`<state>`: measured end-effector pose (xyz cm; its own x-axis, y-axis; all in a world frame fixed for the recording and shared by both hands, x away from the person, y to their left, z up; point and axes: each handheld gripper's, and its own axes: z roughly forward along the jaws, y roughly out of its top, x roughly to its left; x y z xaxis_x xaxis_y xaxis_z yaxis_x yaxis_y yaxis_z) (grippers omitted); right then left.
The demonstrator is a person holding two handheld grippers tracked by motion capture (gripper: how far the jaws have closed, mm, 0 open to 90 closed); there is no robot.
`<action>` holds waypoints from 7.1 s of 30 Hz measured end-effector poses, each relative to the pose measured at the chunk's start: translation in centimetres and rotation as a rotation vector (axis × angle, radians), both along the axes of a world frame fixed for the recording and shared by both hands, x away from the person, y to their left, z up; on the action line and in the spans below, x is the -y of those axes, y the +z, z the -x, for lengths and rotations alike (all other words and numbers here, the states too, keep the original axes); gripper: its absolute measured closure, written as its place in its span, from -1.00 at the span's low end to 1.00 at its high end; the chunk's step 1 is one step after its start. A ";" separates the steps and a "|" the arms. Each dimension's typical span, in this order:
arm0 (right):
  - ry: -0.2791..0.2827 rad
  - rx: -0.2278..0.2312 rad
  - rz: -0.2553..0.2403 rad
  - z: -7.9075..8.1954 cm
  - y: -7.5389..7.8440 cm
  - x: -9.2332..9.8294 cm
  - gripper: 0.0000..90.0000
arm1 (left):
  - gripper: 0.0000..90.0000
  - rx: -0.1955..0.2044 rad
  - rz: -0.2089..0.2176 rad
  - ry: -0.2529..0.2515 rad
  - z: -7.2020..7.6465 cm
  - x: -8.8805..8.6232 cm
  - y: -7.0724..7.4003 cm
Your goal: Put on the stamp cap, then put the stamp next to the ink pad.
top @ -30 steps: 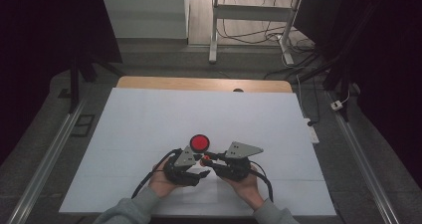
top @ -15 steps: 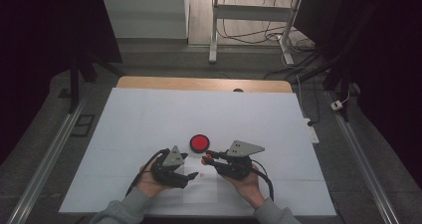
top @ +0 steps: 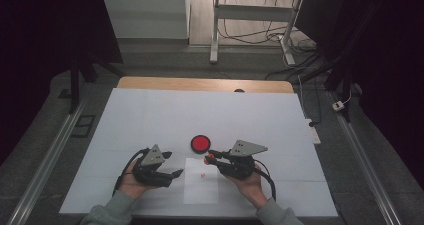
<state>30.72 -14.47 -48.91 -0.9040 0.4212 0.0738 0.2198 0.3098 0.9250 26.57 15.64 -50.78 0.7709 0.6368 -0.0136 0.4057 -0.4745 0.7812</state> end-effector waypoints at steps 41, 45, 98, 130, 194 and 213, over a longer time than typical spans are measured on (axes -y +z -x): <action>-0.081 0.005 -0.015 -2.0 0.7 1.7 0.61 | -0.44 -0.023 0.023 0.143 2.0 -5.5 -0.9; -0.103 0.000 -0.012 -2.7 0.6 1.9 0.61 | -0.44 -0.023 0.017 0.135 1.9 -5.3 -0.9; -0.275 -0.083 0.109 -10.5 -3.4 0.1 0.60 | -0.45 -0.027 0.025 0.149 1.9 -5.9 -0.9; -0.263 -0.101 0.116 -10.1 -3.4 0.5 0.08 | -0.45 -0.030 0.028 0.158 1.8 -6.1 -1.0; -0.333 0.001 0.175 2.2 -1.8 17.4 -0.05 | -0.45 -0.033 0.028 0.191 1.5 -7.0 -1.3; -0.325 0.013 0.189 2.2 -1.7 17.1 -0.05 | -0.45 -0.033 0.026 0.189 1.5 -7.0 -1.3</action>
